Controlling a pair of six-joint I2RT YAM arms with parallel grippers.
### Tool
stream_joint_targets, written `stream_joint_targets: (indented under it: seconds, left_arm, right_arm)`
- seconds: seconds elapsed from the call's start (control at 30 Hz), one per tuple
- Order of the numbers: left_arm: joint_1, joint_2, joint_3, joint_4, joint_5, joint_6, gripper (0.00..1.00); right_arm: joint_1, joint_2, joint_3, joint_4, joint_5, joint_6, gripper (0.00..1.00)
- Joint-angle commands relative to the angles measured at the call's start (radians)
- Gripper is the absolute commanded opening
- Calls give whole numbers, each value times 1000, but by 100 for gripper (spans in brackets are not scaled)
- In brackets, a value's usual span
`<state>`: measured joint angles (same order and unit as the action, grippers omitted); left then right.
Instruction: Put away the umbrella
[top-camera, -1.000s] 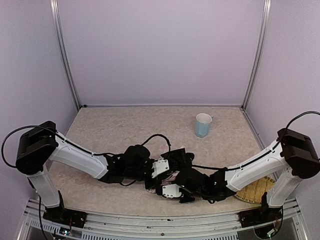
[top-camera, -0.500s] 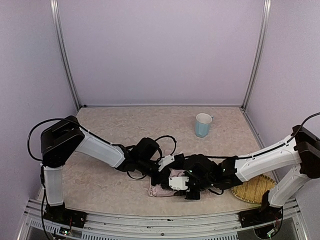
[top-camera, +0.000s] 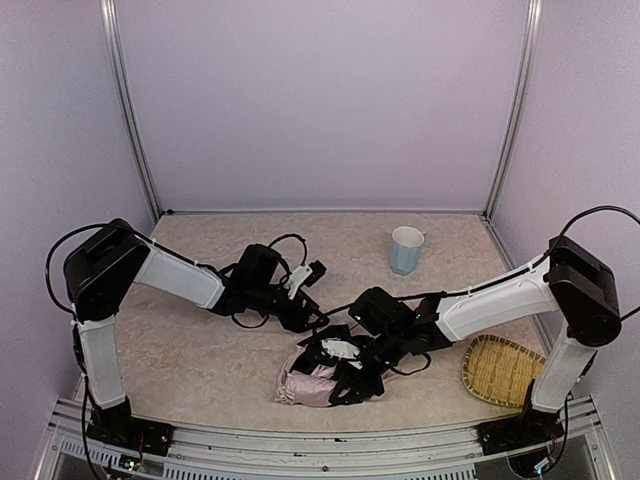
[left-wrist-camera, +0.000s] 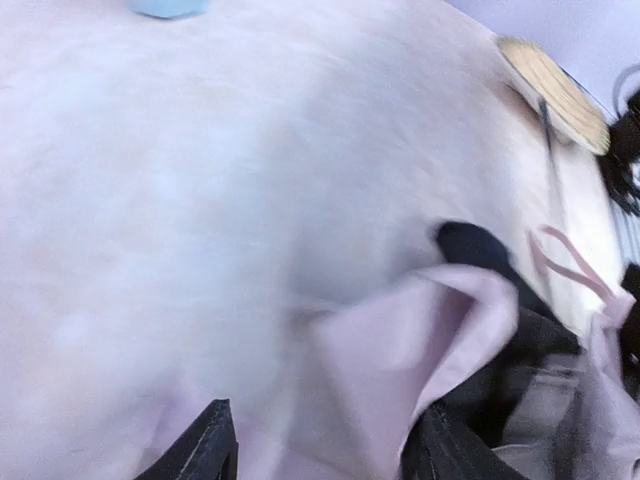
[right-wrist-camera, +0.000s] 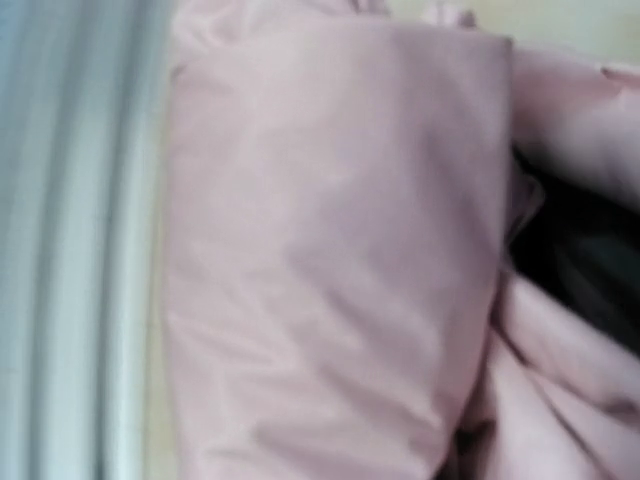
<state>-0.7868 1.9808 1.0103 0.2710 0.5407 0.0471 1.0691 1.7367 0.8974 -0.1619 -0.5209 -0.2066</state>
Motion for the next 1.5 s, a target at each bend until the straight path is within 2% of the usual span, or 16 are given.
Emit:
stream_joint_targets:
  seconds: [0.0, 0.13, 0.27, 0.33, 0.47, 0.57, 0.67, 0.8, 1.0, 1.17, 1.3, 1.47]
  left_arm:
    - [114, -87, 33, 80, -106, -47, 61]
    - [144, -217, -36, 124, -193, -26, 62]
    - [138, -436, -260, 264, -238, -10, 59]
    - [111, -543, -345, 252, -232, 36, 57]
    - [-59, -711, -435, 66, -273, 202, 52]
    - [-263, -762, -517, 38, -361, 337, 57]
    - [-394, -746, -550, 47, -417, 393, 63]
    - [-465, -668, -542, 74, -455, 490, 69]
    - [-474, -489, -460, 58, -573, 616, 75]
    - [-481, -328, -388, -12, -632, 632, 77]
    - [-490, -239, -321, -129, -661, 584, 70]
    - [-484, -148, -264, -251, -664, 510, 60]
  right_arm:
    - [-5, 90, -29, -150, -240, 146, 0]
    - [-45, 143, -28, -150, -276, 190, 0]
    - [-98, 193, -17, -149, -317, 214, 0]
    - [-115, 221, 0, -154, -336, 213, 0]
    - [-139, 267, 41, -181, -345, 205, 0]
    - [-154, 292, 63, -194, -347, 200, 0]
    - [-166, 309, 82, -205, -344, 199, 0]
    - [-174, 326, 109, -231, -327, 189, 0]
    - [-175, 341, 118, -238, -328, 178, 0]
    - [-177, 344, 120, -244, -328, 164, 0]
    - [-188, 311, 121, -236, -333, 163, 0]
    - [-216, 155, 83, -164, -295, 216, 25]
